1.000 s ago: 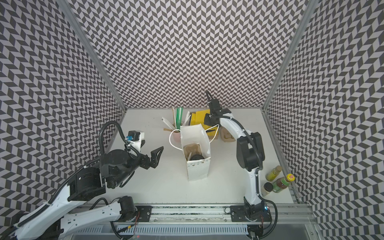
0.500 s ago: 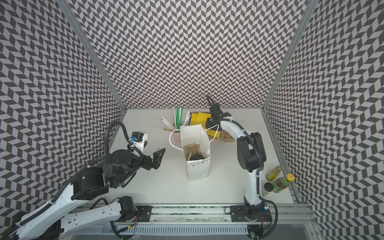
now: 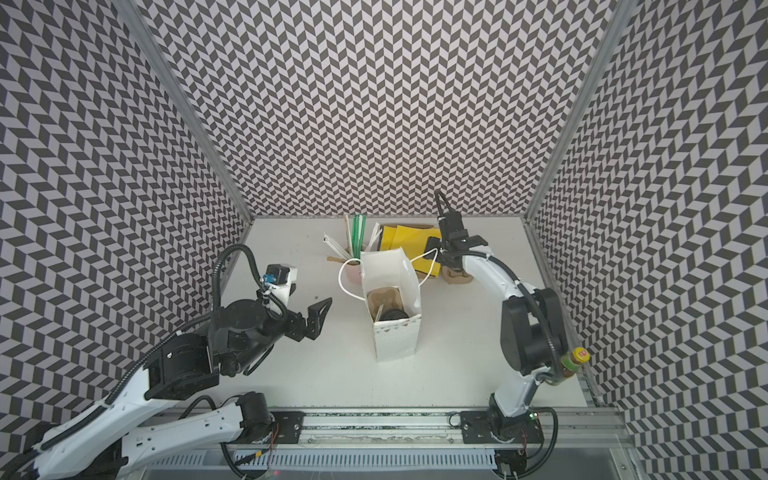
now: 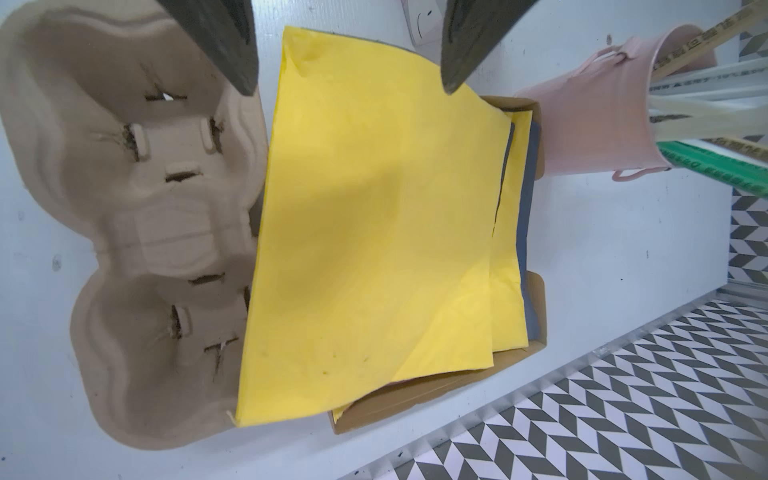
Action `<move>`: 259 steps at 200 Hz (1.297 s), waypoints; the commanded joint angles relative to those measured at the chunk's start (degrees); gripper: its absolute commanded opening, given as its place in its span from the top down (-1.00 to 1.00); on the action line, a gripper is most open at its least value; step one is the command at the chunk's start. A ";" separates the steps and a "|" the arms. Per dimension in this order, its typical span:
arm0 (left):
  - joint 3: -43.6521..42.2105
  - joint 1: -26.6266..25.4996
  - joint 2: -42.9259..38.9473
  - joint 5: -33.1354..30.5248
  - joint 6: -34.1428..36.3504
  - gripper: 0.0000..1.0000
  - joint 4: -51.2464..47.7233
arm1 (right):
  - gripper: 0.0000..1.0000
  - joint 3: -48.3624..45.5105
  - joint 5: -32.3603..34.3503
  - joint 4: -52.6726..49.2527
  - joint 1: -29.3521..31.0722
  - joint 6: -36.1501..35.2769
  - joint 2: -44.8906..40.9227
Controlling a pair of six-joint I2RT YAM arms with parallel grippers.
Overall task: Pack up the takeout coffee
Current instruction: 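Close the right gripper on the edge of the top yellow napkin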
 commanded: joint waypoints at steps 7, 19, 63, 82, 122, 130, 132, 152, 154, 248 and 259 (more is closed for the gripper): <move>-1.02 0.13 -1.21 -0.11 -1.03 -1.00 0.01 | -0.39 -5.46 -2.61 5.96 -0.03 1.95 -2.92; -1.16 0.13 -1.08 0.39 -1.24 -1.00 -0.01 | -0.39 -7.59 -1.89 7.74 -0.46 2.97 -3.96; -1.25 0.13 -1.50 0.42 -1.29 -1.00 -0.39 | -0.39 -10.27 -6.51 10.64 -1.13 3.90 -1.98; -1.64 0.13 -1.73 0.58 -1.42 -1.00 -0.43 | -0.39 -11.30 -8.18 12.82 -1.13 4.27 -1.21; -2.38 0.13 -1.99 0.29 -1.43 -1.00 -0.21 | -0.36 -11.91 -8.66 14.56 -1.13 4.95 0.36; -2.47 0.13 -1.95 0.29 -1.46 -1.00 -0.13 | -0.36 -11.46 -8.83 13.75 -1.13 5.07 1.06; -2.48 0.13 -1.95 0.29 -1.45 -1.00 -0.13 | -0.36 -11.44 -8.86 13.69 -1.13 5.22 1.08; -2.48 0.13 -1.86 0.25 -1.39 -1.00 -0.30 | -0.38 -12.86 -7.79 14.44 -1.13 6.14 0.30; -2.48 0.13 -1.81 0.21 -1.26 -1.00 -0.30 | -0.38 -13.02 -7.75 14.63 -1.13 6.17 0.12; -3.07 0.13 -1.85 -0.23 -1.34 -0.99 0.36 | -0.08 -14.16 -8.17 18.14 -1.13 6.25 0.74; -3.18 0.13 -1.95 -0.40 -1.33 -1.00 0.31 | 0.01 -13.99 -7.97 17.99 -1.14 6.28 0.65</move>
